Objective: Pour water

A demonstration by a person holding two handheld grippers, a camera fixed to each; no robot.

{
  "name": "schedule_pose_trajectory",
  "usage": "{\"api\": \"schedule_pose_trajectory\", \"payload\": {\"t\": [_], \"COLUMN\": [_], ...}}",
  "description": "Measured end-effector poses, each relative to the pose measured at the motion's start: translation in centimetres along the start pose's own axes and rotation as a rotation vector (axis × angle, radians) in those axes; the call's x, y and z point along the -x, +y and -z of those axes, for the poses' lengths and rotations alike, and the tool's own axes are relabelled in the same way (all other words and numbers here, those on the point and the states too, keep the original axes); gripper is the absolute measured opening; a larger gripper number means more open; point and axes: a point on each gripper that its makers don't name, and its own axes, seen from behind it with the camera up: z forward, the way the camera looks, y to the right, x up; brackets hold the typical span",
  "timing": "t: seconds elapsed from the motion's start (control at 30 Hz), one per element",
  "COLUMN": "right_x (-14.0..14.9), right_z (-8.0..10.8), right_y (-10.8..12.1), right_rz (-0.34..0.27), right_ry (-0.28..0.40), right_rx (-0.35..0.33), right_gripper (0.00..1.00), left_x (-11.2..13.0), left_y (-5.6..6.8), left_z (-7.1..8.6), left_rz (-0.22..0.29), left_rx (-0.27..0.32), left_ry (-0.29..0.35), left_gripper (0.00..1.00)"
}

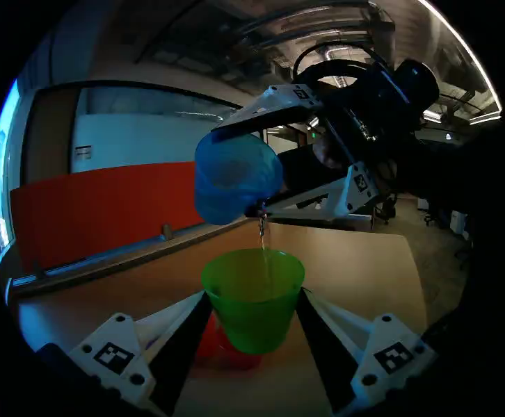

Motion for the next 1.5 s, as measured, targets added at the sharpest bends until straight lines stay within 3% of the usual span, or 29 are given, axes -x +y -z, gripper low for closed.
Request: {"api": "schedule_pose_trajectory", "payload": {"t": [1.5], "right_x": [-0.21], "right_z": [0.38], "right_y": [0.65], "right_rz": [0.079], "right_ry": [0.009], "right_rx": [0.015], "right_gripper": [0.92], "left_x": [-0.13], "left_y": [0.60], "left_z": [0.17], "left_rz": [-0.001], "left_rx": [0.018], "left_ry": [0.004], "left_gripper": [0.83]}}
